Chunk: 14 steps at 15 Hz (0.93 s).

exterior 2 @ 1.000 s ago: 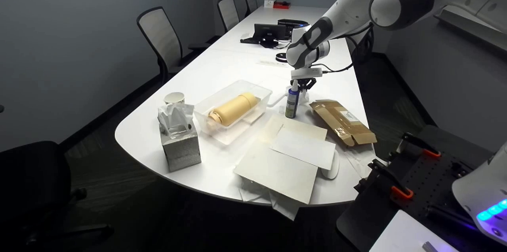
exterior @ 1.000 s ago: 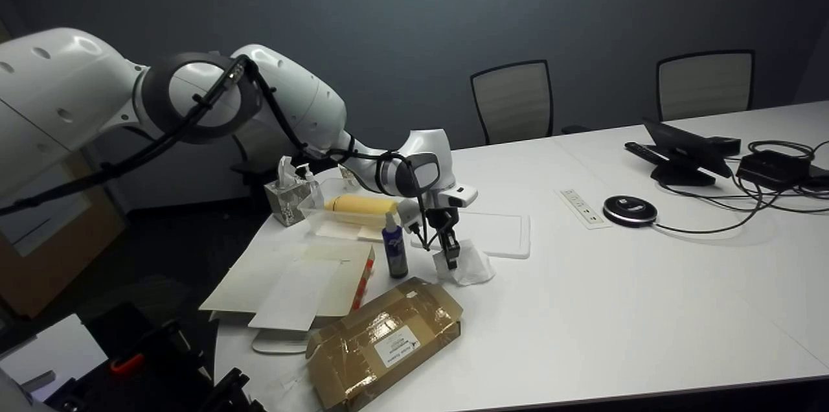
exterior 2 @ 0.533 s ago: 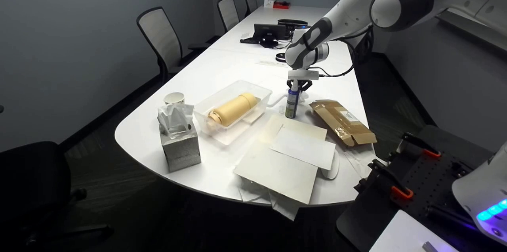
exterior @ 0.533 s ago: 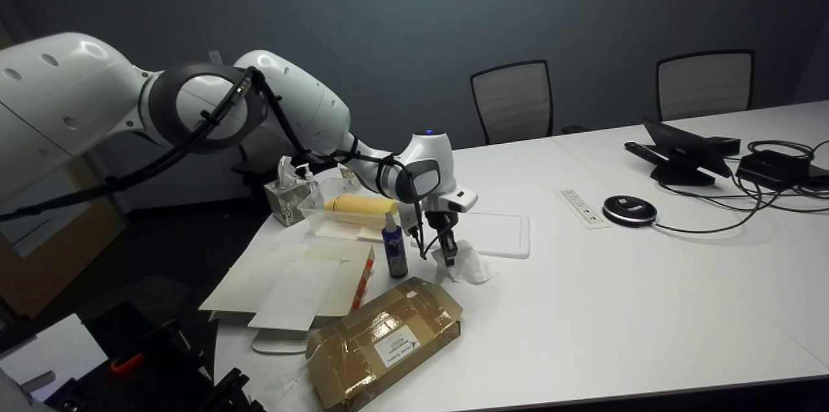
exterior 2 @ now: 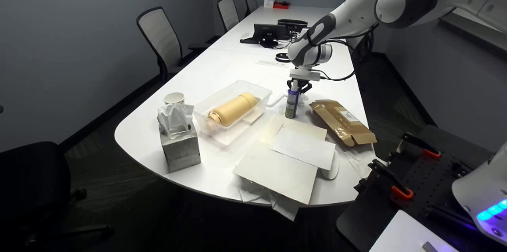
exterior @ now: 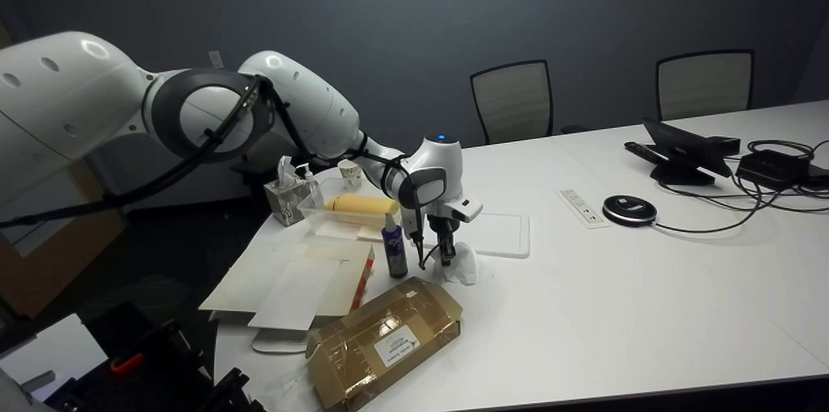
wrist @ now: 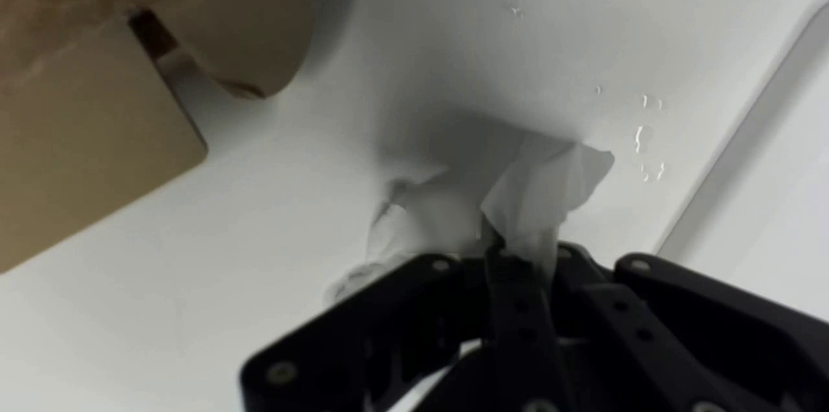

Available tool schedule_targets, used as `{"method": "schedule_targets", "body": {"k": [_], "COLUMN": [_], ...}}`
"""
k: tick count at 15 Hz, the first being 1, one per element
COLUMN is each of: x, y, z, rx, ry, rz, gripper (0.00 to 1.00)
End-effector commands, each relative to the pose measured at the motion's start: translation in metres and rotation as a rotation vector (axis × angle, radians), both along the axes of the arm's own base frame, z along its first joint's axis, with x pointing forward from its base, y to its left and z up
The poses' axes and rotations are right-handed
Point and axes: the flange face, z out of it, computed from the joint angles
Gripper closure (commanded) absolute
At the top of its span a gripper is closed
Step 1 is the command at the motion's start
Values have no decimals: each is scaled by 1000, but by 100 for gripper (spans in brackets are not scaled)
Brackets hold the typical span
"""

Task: Use the towel to wipe the table

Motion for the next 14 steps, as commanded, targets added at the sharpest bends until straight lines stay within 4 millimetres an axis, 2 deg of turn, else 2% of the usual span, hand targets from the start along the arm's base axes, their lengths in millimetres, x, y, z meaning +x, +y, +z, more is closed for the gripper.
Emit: {"method": "schedule_targets", "body": {"k": [1, 4, 6, 10, 14], "x": [-10, -17, -23, -34, -46], "y": [-4, -12, -16, -9, 16], "z": [13, 24, 42, 97, 152], "rx": [8, -34, -76, -117, -165], "ry": [28, 43, 41, 4, -29], "rz": [-15, -32, -36, 40, 152], "gripper": [100, 100, 100, 100, 100]}}
